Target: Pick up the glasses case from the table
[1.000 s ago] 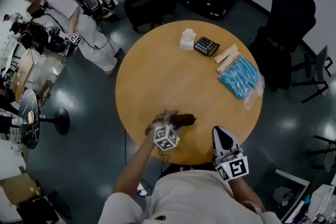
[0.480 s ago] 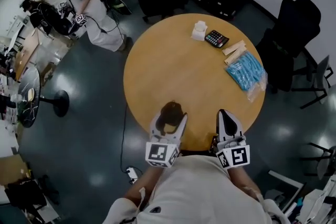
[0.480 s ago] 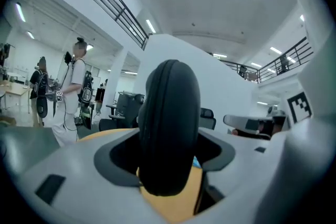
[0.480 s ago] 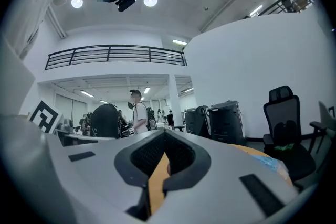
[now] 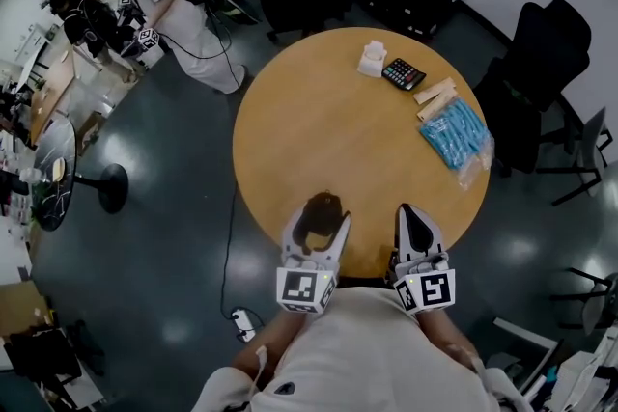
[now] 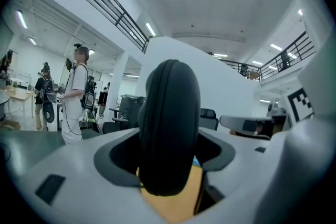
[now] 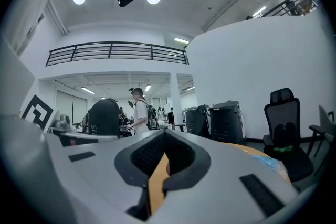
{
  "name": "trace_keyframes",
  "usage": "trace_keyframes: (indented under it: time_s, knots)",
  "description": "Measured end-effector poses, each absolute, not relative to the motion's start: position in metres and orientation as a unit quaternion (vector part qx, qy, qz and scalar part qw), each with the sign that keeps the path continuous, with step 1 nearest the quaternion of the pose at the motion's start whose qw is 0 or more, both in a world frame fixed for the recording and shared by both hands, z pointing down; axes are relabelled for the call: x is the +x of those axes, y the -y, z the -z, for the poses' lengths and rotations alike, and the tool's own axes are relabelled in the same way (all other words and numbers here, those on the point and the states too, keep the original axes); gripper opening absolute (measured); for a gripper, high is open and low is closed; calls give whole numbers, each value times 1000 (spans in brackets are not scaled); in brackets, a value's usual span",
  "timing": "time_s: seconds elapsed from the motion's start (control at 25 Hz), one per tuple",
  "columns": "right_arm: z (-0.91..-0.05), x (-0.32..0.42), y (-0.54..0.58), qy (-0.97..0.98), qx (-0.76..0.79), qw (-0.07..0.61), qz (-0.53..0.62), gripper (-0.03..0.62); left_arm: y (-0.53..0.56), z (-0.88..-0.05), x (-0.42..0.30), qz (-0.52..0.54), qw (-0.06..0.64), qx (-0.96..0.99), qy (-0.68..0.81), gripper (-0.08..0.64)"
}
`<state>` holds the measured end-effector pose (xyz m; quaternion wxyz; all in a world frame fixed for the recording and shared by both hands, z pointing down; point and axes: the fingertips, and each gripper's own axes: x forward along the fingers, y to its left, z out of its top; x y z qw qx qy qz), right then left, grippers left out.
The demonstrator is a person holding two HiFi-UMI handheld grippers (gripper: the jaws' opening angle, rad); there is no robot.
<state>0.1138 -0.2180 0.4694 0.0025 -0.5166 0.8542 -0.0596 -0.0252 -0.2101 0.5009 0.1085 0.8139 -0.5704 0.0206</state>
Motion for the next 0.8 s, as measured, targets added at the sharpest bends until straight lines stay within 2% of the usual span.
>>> trace_keyframes:
  time_s: [0.8]
  knots:
    - [-463, 109, 212, -854, -518, 2, 57, 15, 201, -495, -32, -17, 108, 811, 575, 301]
